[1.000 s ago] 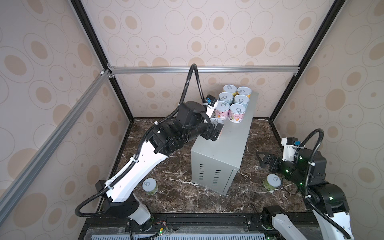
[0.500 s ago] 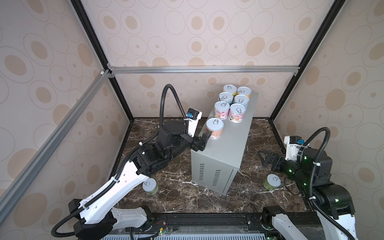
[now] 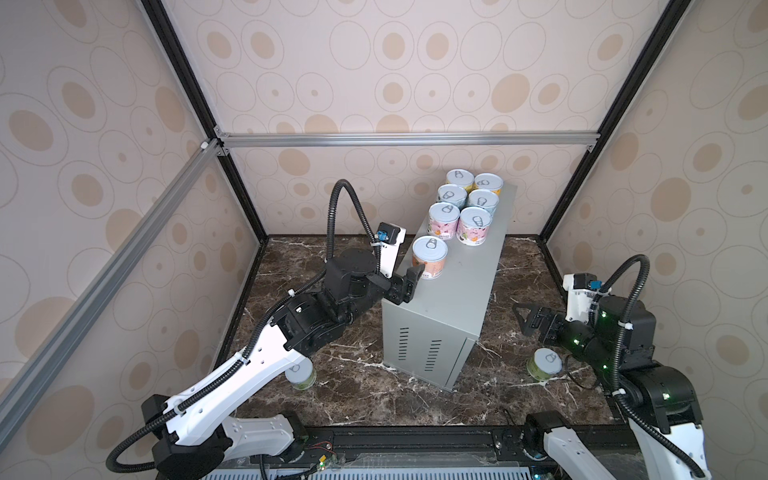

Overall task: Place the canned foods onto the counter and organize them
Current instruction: 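Lower the orange can in front of the pink cans on the cabinet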

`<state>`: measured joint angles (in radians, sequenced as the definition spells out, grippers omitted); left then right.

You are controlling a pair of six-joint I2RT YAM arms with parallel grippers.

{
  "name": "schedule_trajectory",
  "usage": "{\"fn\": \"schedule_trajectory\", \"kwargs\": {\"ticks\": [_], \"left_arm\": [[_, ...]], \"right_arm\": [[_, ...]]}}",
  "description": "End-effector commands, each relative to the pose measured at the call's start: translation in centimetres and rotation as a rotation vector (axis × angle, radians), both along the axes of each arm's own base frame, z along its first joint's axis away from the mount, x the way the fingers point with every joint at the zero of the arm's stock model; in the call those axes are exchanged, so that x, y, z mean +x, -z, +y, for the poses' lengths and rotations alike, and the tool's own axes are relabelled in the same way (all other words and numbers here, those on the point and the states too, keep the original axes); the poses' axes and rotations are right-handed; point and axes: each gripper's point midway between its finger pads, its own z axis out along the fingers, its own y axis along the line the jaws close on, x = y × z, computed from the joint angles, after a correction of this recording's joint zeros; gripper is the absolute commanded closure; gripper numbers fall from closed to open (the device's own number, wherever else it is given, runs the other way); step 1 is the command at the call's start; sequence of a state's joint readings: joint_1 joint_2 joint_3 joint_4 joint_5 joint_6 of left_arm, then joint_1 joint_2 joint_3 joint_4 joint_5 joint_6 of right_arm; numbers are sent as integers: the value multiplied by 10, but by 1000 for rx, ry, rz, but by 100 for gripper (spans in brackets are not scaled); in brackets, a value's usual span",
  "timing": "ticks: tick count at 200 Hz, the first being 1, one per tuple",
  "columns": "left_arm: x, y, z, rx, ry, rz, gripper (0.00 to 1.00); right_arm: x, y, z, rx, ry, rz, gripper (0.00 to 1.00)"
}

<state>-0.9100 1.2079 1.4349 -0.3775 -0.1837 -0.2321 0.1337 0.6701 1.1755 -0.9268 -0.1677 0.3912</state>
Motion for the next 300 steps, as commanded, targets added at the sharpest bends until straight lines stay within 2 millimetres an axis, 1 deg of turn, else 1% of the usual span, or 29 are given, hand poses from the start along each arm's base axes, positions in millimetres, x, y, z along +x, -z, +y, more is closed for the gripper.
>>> {"fn": "schedule_trajectory", "kwargs": {"ticks": [1,47,104,158,181,249,300], "left_arm": [[2,-7,-6,-62,-8,-7,23],[6,1,-21,-76,15,23,26],[17,10,-31,-95,-4,51,34],[25,14,-43,-89,-4,59,38],[32,16,-44,-85,-26,58,39],[42,15,-52,-83,-49,50,40],[48,19,-55,-73,-59,51,41]], "right_arm": [[2,3,3,-7,-19,-2,1],[3,5,2,-15,-21,-2,1],[3,11,2,-29,-26,3,1],[4,13,2,-36,-29,-4,1],[3,15,2,-39,-30,-6,1],[3,22,2,-44,-31,-2,1],[3,23,1,-50,-31,-3,1]]}}
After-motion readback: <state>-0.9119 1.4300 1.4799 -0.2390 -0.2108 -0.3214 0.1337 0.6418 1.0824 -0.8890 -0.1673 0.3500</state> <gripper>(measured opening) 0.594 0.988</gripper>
